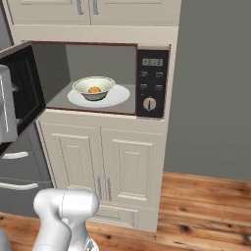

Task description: Pick the squash from the sink and place it in the bowl. Then pick the bowl and place it in the microwave. Then close the microwave door and press the start button.

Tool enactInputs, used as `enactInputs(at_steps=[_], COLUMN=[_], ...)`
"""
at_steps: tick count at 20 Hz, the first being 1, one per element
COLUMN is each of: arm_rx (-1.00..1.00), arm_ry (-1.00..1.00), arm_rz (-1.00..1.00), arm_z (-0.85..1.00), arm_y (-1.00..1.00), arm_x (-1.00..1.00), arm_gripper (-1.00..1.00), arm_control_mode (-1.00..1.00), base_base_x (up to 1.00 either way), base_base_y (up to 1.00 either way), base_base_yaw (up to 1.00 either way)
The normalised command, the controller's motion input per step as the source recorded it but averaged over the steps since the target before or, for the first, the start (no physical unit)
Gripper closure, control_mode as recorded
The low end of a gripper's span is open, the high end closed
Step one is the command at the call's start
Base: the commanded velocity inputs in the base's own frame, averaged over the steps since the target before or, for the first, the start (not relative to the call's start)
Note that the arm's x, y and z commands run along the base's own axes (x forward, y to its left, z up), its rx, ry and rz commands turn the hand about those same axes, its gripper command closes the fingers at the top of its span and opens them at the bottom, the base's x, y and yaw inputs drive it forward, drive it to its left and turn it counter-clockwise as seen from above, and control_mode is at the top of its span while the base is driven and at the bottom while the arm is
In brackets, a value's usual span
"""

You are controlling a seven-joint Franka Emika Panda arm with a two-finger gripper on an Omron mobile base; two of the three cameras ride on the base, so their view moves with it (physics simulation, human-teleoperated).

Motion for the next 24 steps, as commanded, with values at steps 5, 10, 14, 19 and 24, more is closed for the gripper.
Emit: enactInputs(at_steps=[5,10,14,19,24], arm_rx=[0.04,0.02,0.0,0.0,-0.03], arm_ry=[-0.05,-0.09,-0.12,-0.09,-0.09], arm_rz=[-0.13,-0.16,-0.19,-0.21,-0.16], arm_z=[0.02,0.12,0.1,0.04,0.0], arm_y=[0.13,0.14,0.18,0.36,0.75], arm_x=[-1.0,-1.0,-1.0,-0.8,-0.13], arm_gripper=[-1.0,-1.0,-1.0,-1.0,-1.0], arm_control_mode=[-1.0,-1.0,-1.0,-1.0,-1.0], base_base_x=[0.0,0.0,0.0,0.0,0.0], base_base_y=[0.0,0.0,0.0,0.0,0.0], base_base_yaw=[0.0,0.0,0.0,0.0,0.0])
